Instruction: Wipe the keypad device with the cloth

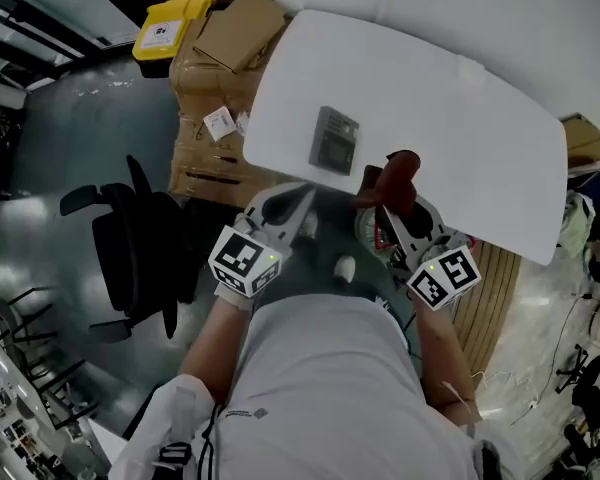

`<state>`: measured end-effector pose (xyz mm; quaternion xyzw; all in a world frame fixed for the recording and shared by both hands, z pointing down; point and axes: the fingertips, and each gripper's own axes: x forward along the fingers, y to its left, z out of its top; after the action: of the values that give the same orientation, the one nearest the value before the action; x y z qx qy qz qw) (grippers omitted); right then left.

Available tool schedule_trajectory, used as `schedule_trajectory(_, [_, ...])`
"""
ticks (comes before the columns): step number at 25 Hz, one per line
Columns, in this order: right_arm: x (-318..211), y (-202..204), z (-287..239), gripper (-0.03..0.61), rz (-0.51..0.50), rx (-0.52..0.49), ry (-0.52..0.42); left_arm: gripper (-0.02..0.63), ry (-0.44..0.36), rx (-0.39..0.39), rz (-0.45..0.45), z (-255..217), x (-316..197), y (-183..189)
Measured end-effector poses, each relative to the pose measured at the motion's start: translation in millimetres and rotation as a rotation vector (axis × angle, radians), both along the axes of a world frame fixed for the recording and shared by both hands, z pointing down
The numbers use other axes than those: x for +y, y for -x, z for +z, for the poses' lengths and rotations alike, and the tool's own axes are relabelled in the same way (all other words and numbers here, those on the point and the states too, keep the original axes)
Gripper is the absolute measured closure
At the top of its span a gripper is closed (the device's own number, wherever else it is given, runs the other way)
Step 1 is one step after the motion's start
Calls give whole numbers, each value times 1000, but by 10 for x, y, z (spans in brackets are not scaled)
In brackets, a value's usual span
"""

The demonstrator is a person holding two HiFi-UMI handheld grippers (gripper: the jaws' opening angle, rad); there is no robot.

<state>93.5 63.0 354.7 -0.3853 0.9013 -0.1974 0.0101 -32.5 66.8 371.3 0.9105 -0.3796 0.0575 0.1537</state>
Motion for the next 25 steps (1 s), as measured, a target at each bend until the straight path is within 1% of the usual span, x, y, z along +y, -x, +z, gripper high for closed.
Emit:
schedule_trajectory(4, [326,-33,-89,479,-49,34,-34,601,-19,3,-75,-101,365,-112])
schedule_trajectory(9, [631,-33,-162,479,-88,36,-60,601,-44,-13,-107,-189,709,-214])
schedule_trajectory(13, [774,44,-107,479,-83,60,-55,601,-78,-25,-101,-244,866,-138])
schedule_trajectory(22, [900,378,-213,479,-79,83,-97,603,-87,31,-36,-374,1069,119])
schedule_trajectory(25, [915,530,-231,479,-87,102,-112,603,-91,28,-24,-410,1062,231])
